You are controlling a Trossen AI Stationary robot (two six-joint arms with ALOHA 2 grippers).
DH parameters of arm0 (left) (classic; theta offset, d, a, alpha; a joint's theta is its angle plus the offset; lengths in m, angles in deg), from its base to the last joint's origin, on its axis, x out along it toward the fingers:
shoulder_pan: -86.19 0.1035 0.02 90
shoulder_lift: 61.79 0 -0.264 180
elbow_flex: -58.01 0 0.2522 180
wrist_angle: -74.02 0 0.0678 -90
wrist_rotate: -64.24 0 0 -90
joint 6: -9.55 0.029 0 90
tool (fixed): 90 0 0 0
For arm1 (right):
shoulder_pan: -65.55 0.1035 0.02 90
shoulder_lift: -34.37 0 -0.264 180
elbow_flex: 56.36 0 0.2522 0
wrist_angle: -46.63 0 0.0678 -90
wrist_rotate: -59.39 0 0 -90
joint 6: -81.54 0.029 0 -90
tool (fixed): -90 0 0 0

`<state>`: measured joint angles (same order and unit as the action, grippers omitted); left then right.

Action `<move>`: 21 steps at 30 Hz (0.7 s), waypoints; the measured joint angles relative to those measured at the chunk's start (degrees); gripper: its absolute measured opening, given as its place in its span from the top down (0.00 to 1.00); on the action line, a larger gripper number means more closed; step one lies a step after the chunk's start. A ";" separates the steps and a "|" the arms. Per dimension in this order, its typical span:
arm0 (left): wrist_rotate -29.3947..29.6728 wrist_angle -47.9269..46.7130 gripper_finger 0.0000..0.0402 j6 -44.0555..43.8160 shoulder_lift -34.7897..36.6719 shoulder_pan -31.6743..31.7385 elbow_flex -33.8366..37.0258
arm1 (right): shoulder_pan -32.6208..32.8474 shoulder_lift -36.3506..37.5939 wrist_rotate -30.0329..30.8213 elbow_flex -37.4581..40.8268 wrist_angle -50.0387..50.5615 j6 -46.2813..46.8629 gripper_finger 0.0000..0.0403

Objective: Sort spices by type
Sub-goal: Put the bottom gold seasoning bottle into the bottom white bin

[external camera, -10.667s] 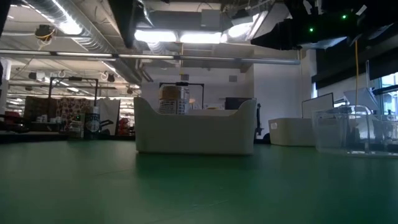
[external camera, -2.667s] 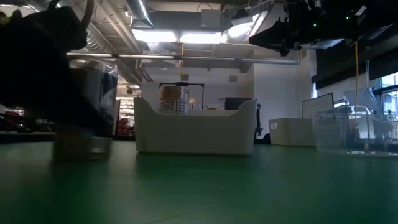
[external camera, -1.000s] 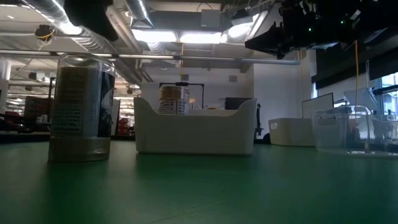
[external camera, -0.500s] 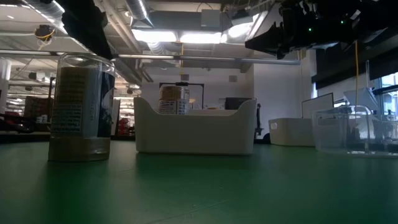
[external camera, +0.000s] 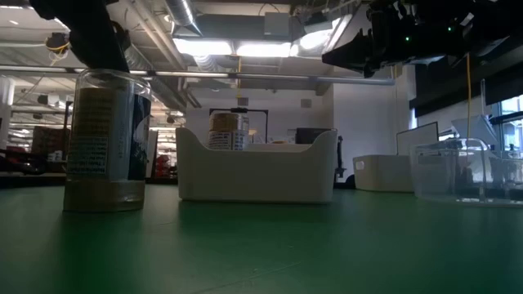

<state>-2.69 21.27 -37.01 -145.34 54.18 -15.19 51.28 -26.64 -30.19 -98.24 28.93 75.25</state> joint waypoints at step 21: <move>-0.70 1.27 0.24 -1.75 -8.98 0.58 0.02 | 0.00 0.00 0.00 0.00 0.02 -0.02 0.90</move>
<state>-3.39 22.54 -38.77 -154.32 54.76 -15.17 51.28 -26.64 -30.19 -98.24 28.95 75.23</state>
